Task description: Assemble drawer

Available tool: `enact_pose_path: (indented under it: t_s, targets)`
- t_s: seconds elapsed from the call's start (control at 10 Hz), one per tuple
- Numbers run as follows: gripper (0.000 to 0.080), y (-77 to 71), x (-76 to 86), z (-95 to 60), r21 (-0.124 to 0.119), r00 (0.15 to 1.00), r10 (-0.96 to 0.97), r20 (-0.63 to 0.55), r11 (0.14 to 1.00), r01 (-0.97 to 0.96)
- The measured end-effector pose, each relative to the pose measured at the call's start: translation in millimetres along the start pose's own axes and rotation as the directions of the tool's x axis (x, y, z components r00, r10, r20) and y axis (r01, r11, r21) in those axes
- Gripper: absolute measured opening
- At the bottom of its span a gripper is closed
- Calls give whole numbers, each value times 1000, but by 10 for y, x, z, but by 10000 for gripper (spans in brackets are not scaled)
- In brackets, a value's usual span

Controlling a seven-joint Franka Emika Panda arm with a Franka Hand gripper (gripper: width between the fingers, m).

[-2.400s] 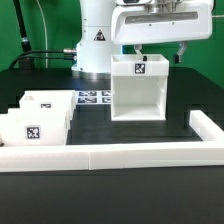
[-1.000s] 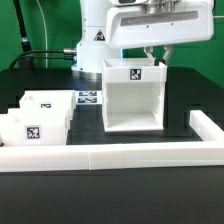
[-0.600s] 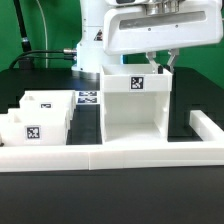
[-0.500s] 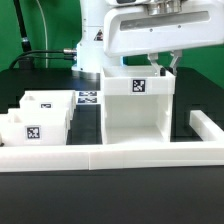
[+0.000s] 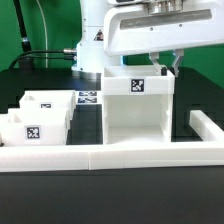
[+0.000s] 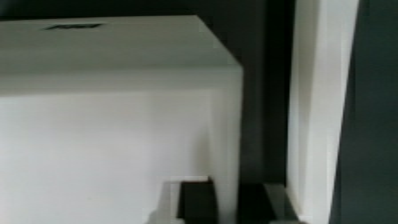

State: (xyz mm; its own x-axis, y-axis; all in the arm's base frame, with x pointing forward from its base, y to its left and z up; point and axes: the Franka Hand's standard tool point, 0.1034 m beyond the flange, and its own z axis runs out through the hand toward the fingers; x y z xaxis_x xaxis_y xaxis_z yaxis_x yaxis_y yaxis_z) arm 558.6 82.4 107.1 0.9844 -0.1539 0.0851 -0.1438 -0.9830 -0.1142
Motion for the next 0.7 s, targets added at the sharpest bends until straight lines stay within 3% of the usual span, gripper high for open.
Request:
enact_pose_path:
  t_s: [0.4, 0.7]
  targets:
    - [41, -137, 48, 48, 12, 927, 376, -4, 927, -376]
    - [42, -181, 74, 26, 25, 858, 514, -2, 858, -514]
